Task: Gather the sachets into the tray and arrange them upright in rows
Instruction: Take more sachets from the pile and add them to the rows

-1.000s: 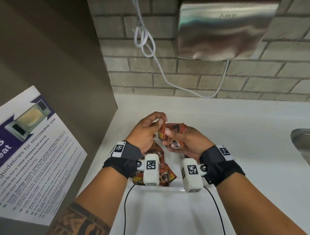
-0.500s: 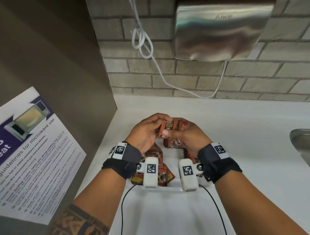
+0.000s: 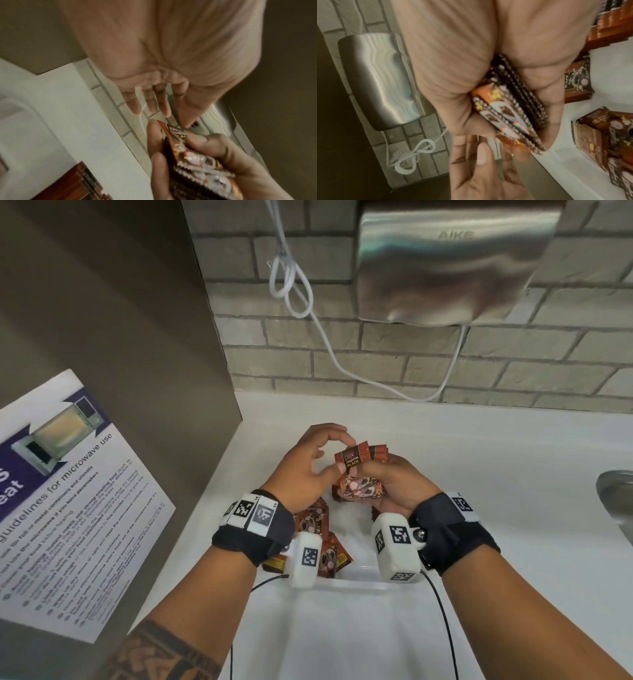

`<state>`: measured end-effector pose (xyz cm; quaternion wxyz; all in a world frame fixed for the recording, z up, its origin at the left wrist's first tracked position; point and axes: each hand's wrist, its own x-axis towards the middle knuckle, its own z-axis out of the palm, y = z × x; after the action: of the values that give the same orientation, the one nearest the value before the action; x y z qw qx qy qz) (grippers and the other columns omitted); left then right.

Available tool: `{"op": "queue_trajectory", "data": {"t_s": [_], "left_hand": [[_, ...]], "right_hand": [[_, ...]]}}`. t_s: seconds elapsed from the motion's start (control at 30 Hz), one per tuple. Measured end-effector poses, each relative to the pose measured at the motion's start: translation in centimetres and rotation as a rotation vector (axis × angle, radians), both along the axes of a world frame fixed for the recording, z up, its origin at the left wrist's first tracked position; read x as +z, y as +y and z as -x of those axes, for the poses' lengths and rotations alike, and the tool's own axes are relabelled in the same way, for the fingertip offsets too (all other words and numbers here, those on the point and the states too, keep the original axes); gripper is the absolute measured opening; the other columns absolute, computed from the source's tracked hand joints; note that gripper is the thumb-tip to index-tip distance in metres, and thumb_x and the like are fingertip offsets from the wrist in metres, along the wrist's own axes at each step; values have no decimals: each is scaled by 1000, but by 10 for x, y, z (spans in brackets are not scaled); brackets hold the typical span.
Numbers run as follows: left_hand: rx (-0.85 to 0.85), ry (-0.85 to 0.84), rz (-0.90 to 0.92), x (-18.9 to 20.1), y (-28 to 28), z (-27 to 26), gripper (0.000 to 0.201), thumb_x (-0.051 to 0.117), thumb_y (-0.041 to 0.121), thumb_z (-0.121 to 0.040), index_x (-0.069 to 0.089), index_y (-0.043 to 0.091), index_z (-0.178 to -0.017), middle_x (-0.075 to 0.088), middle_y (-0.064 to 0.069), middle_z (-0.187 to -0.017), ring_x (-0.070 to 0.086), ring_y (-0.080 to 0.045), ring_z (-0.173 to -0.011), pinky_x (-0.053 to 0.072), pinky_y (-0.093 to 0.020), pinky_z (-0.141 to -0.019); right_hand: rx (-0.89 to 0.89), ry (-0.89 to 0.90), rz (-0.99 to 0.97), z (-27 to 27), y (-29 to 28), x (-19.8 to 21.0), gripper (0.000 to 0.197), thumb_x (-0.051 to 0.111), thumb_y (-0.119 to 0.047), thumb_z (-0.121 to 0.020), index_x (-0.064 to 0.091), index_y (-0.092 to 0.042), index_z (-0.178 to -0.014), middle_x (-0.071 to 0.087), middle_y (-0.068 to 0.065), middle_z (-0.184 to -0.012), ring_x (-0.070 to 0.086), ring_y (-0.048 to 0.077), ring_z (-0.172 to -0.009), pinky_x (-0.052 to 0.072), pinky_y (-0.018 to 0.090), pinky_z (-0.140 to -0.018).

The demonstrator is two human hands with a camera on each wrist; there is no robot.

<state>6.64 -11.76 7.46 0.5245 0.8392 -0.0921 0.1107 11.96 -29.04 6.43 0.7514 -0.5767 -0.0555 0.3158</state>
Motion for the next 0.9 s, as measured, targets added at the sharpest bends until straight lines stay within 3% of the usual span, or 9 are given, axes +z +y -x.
{"op": "queue_trajectory", "data": {"t_s": [0.1, 0.17, 0.2, 0.33, 0.4, 0.53, 0.6, 0.77, 0.9], "left_hand": [[-195, 70, -44, 7, -12, 8, 66, 76, 4, -84, 45, 27, -137, 39, 9, -148, 50, 0, -128, 47, -20, -99], [-215, 110, -121, 7, -19, 8, 89, 88, 15, -73, 38, 39, -142, 42, 12, -145, 56, -13, -122, 53, -32, -98], [-209, 117, -167, 6, -21, 7, 95, 90, 17, -69, 37, 44, -142, 43, 13, -143, 56, -13, -122, 53, -36, -98], [-180, 17, -288, 0, -23, 5, 78, 86, 16, -74, 48, 40, -138, 47, 14, -137, 51, -8, -126, 48, -38, -103], [-169, -1, -314, -3, -23, 7, 69, 85, 19, -75, 53, 39, -133, 46, 15, -136, 50, -9, -125, 47, -39, -104], [-121, 39, -379, -3, -21, 8, 60, 88, 29, -70, 56, 35, -120, 49, 18, -130, 57, -8, -111, 53, -38, -91], [-107, 38, -379, -1, -17, 7, 58, 90, 31, -68, 58, 28, -117, 57, 13, -121, 59, -10, -102, 53, -39, -86], [-164, 53, -366, 8, -1, 8, 58, 90, 27, -69, 60, 25, -117, 62, 11, -108, 58, -6, -89, 53, -33, -80], [-218, 13, -413, 5, 12, 6, 55, 89, 21, -69, 61, 23, -117, 63, 10, -111, 60, -9, -96, 53, -31, -83]], "right_hand": [[25, 66, -18, -1, -2, 1, 20, 54, 6, -87, 66, 3, -104, 70, 20, -94, 67, 29, -85, 58, 44, -80], [49, 127, -64, 0, 0, 0, 15, 53, 5, -87, 65, 1, -95, 67, 19, -86, 67, 27, -79, 57, 37, -72], [59, 149, -84, 1, 2, 0, 14, 53, 4, -87, 66, 1, -92, 66, 19, -86, 66, 27, -80, 57, 37, -73], [124, 134, -70, 4, 5, 0, 18, 57, -3, -85, 73, -9, -82, 68, 17, -90, 67, 27, -90, 49, 42, -81], [138, 142, -64, 5, 4, 1, 20, 55, 0, -87, 72, -10, -85, 67, 17, -90, 68, 26, -89, 49, 42, -81], [137, 143, -36, 8, 7, -2, 13, 64, -4, -76, 70, -4, -88, 66, 18, -90, 66, 27, -90, 50, 42, -81], [103, 143, -29, 10, 12, -2, 12, 66, -5, -74, 71, -4, -85, 65, 17, -88, 64, 26, -90, 51, 40, -78], [48, 166, -102, 20, 26, 2, 17, 52, 4, -88, 67, -2, -83, 67, 14, -81, 68, 20, -78, 55, 32, -64], [45, 163, -71, 24, 35, 2, 18, 55, 0, -89, 71, -5, -83, 69, 15, -88, 68, 23, -88, 54, 39, -77]]}}
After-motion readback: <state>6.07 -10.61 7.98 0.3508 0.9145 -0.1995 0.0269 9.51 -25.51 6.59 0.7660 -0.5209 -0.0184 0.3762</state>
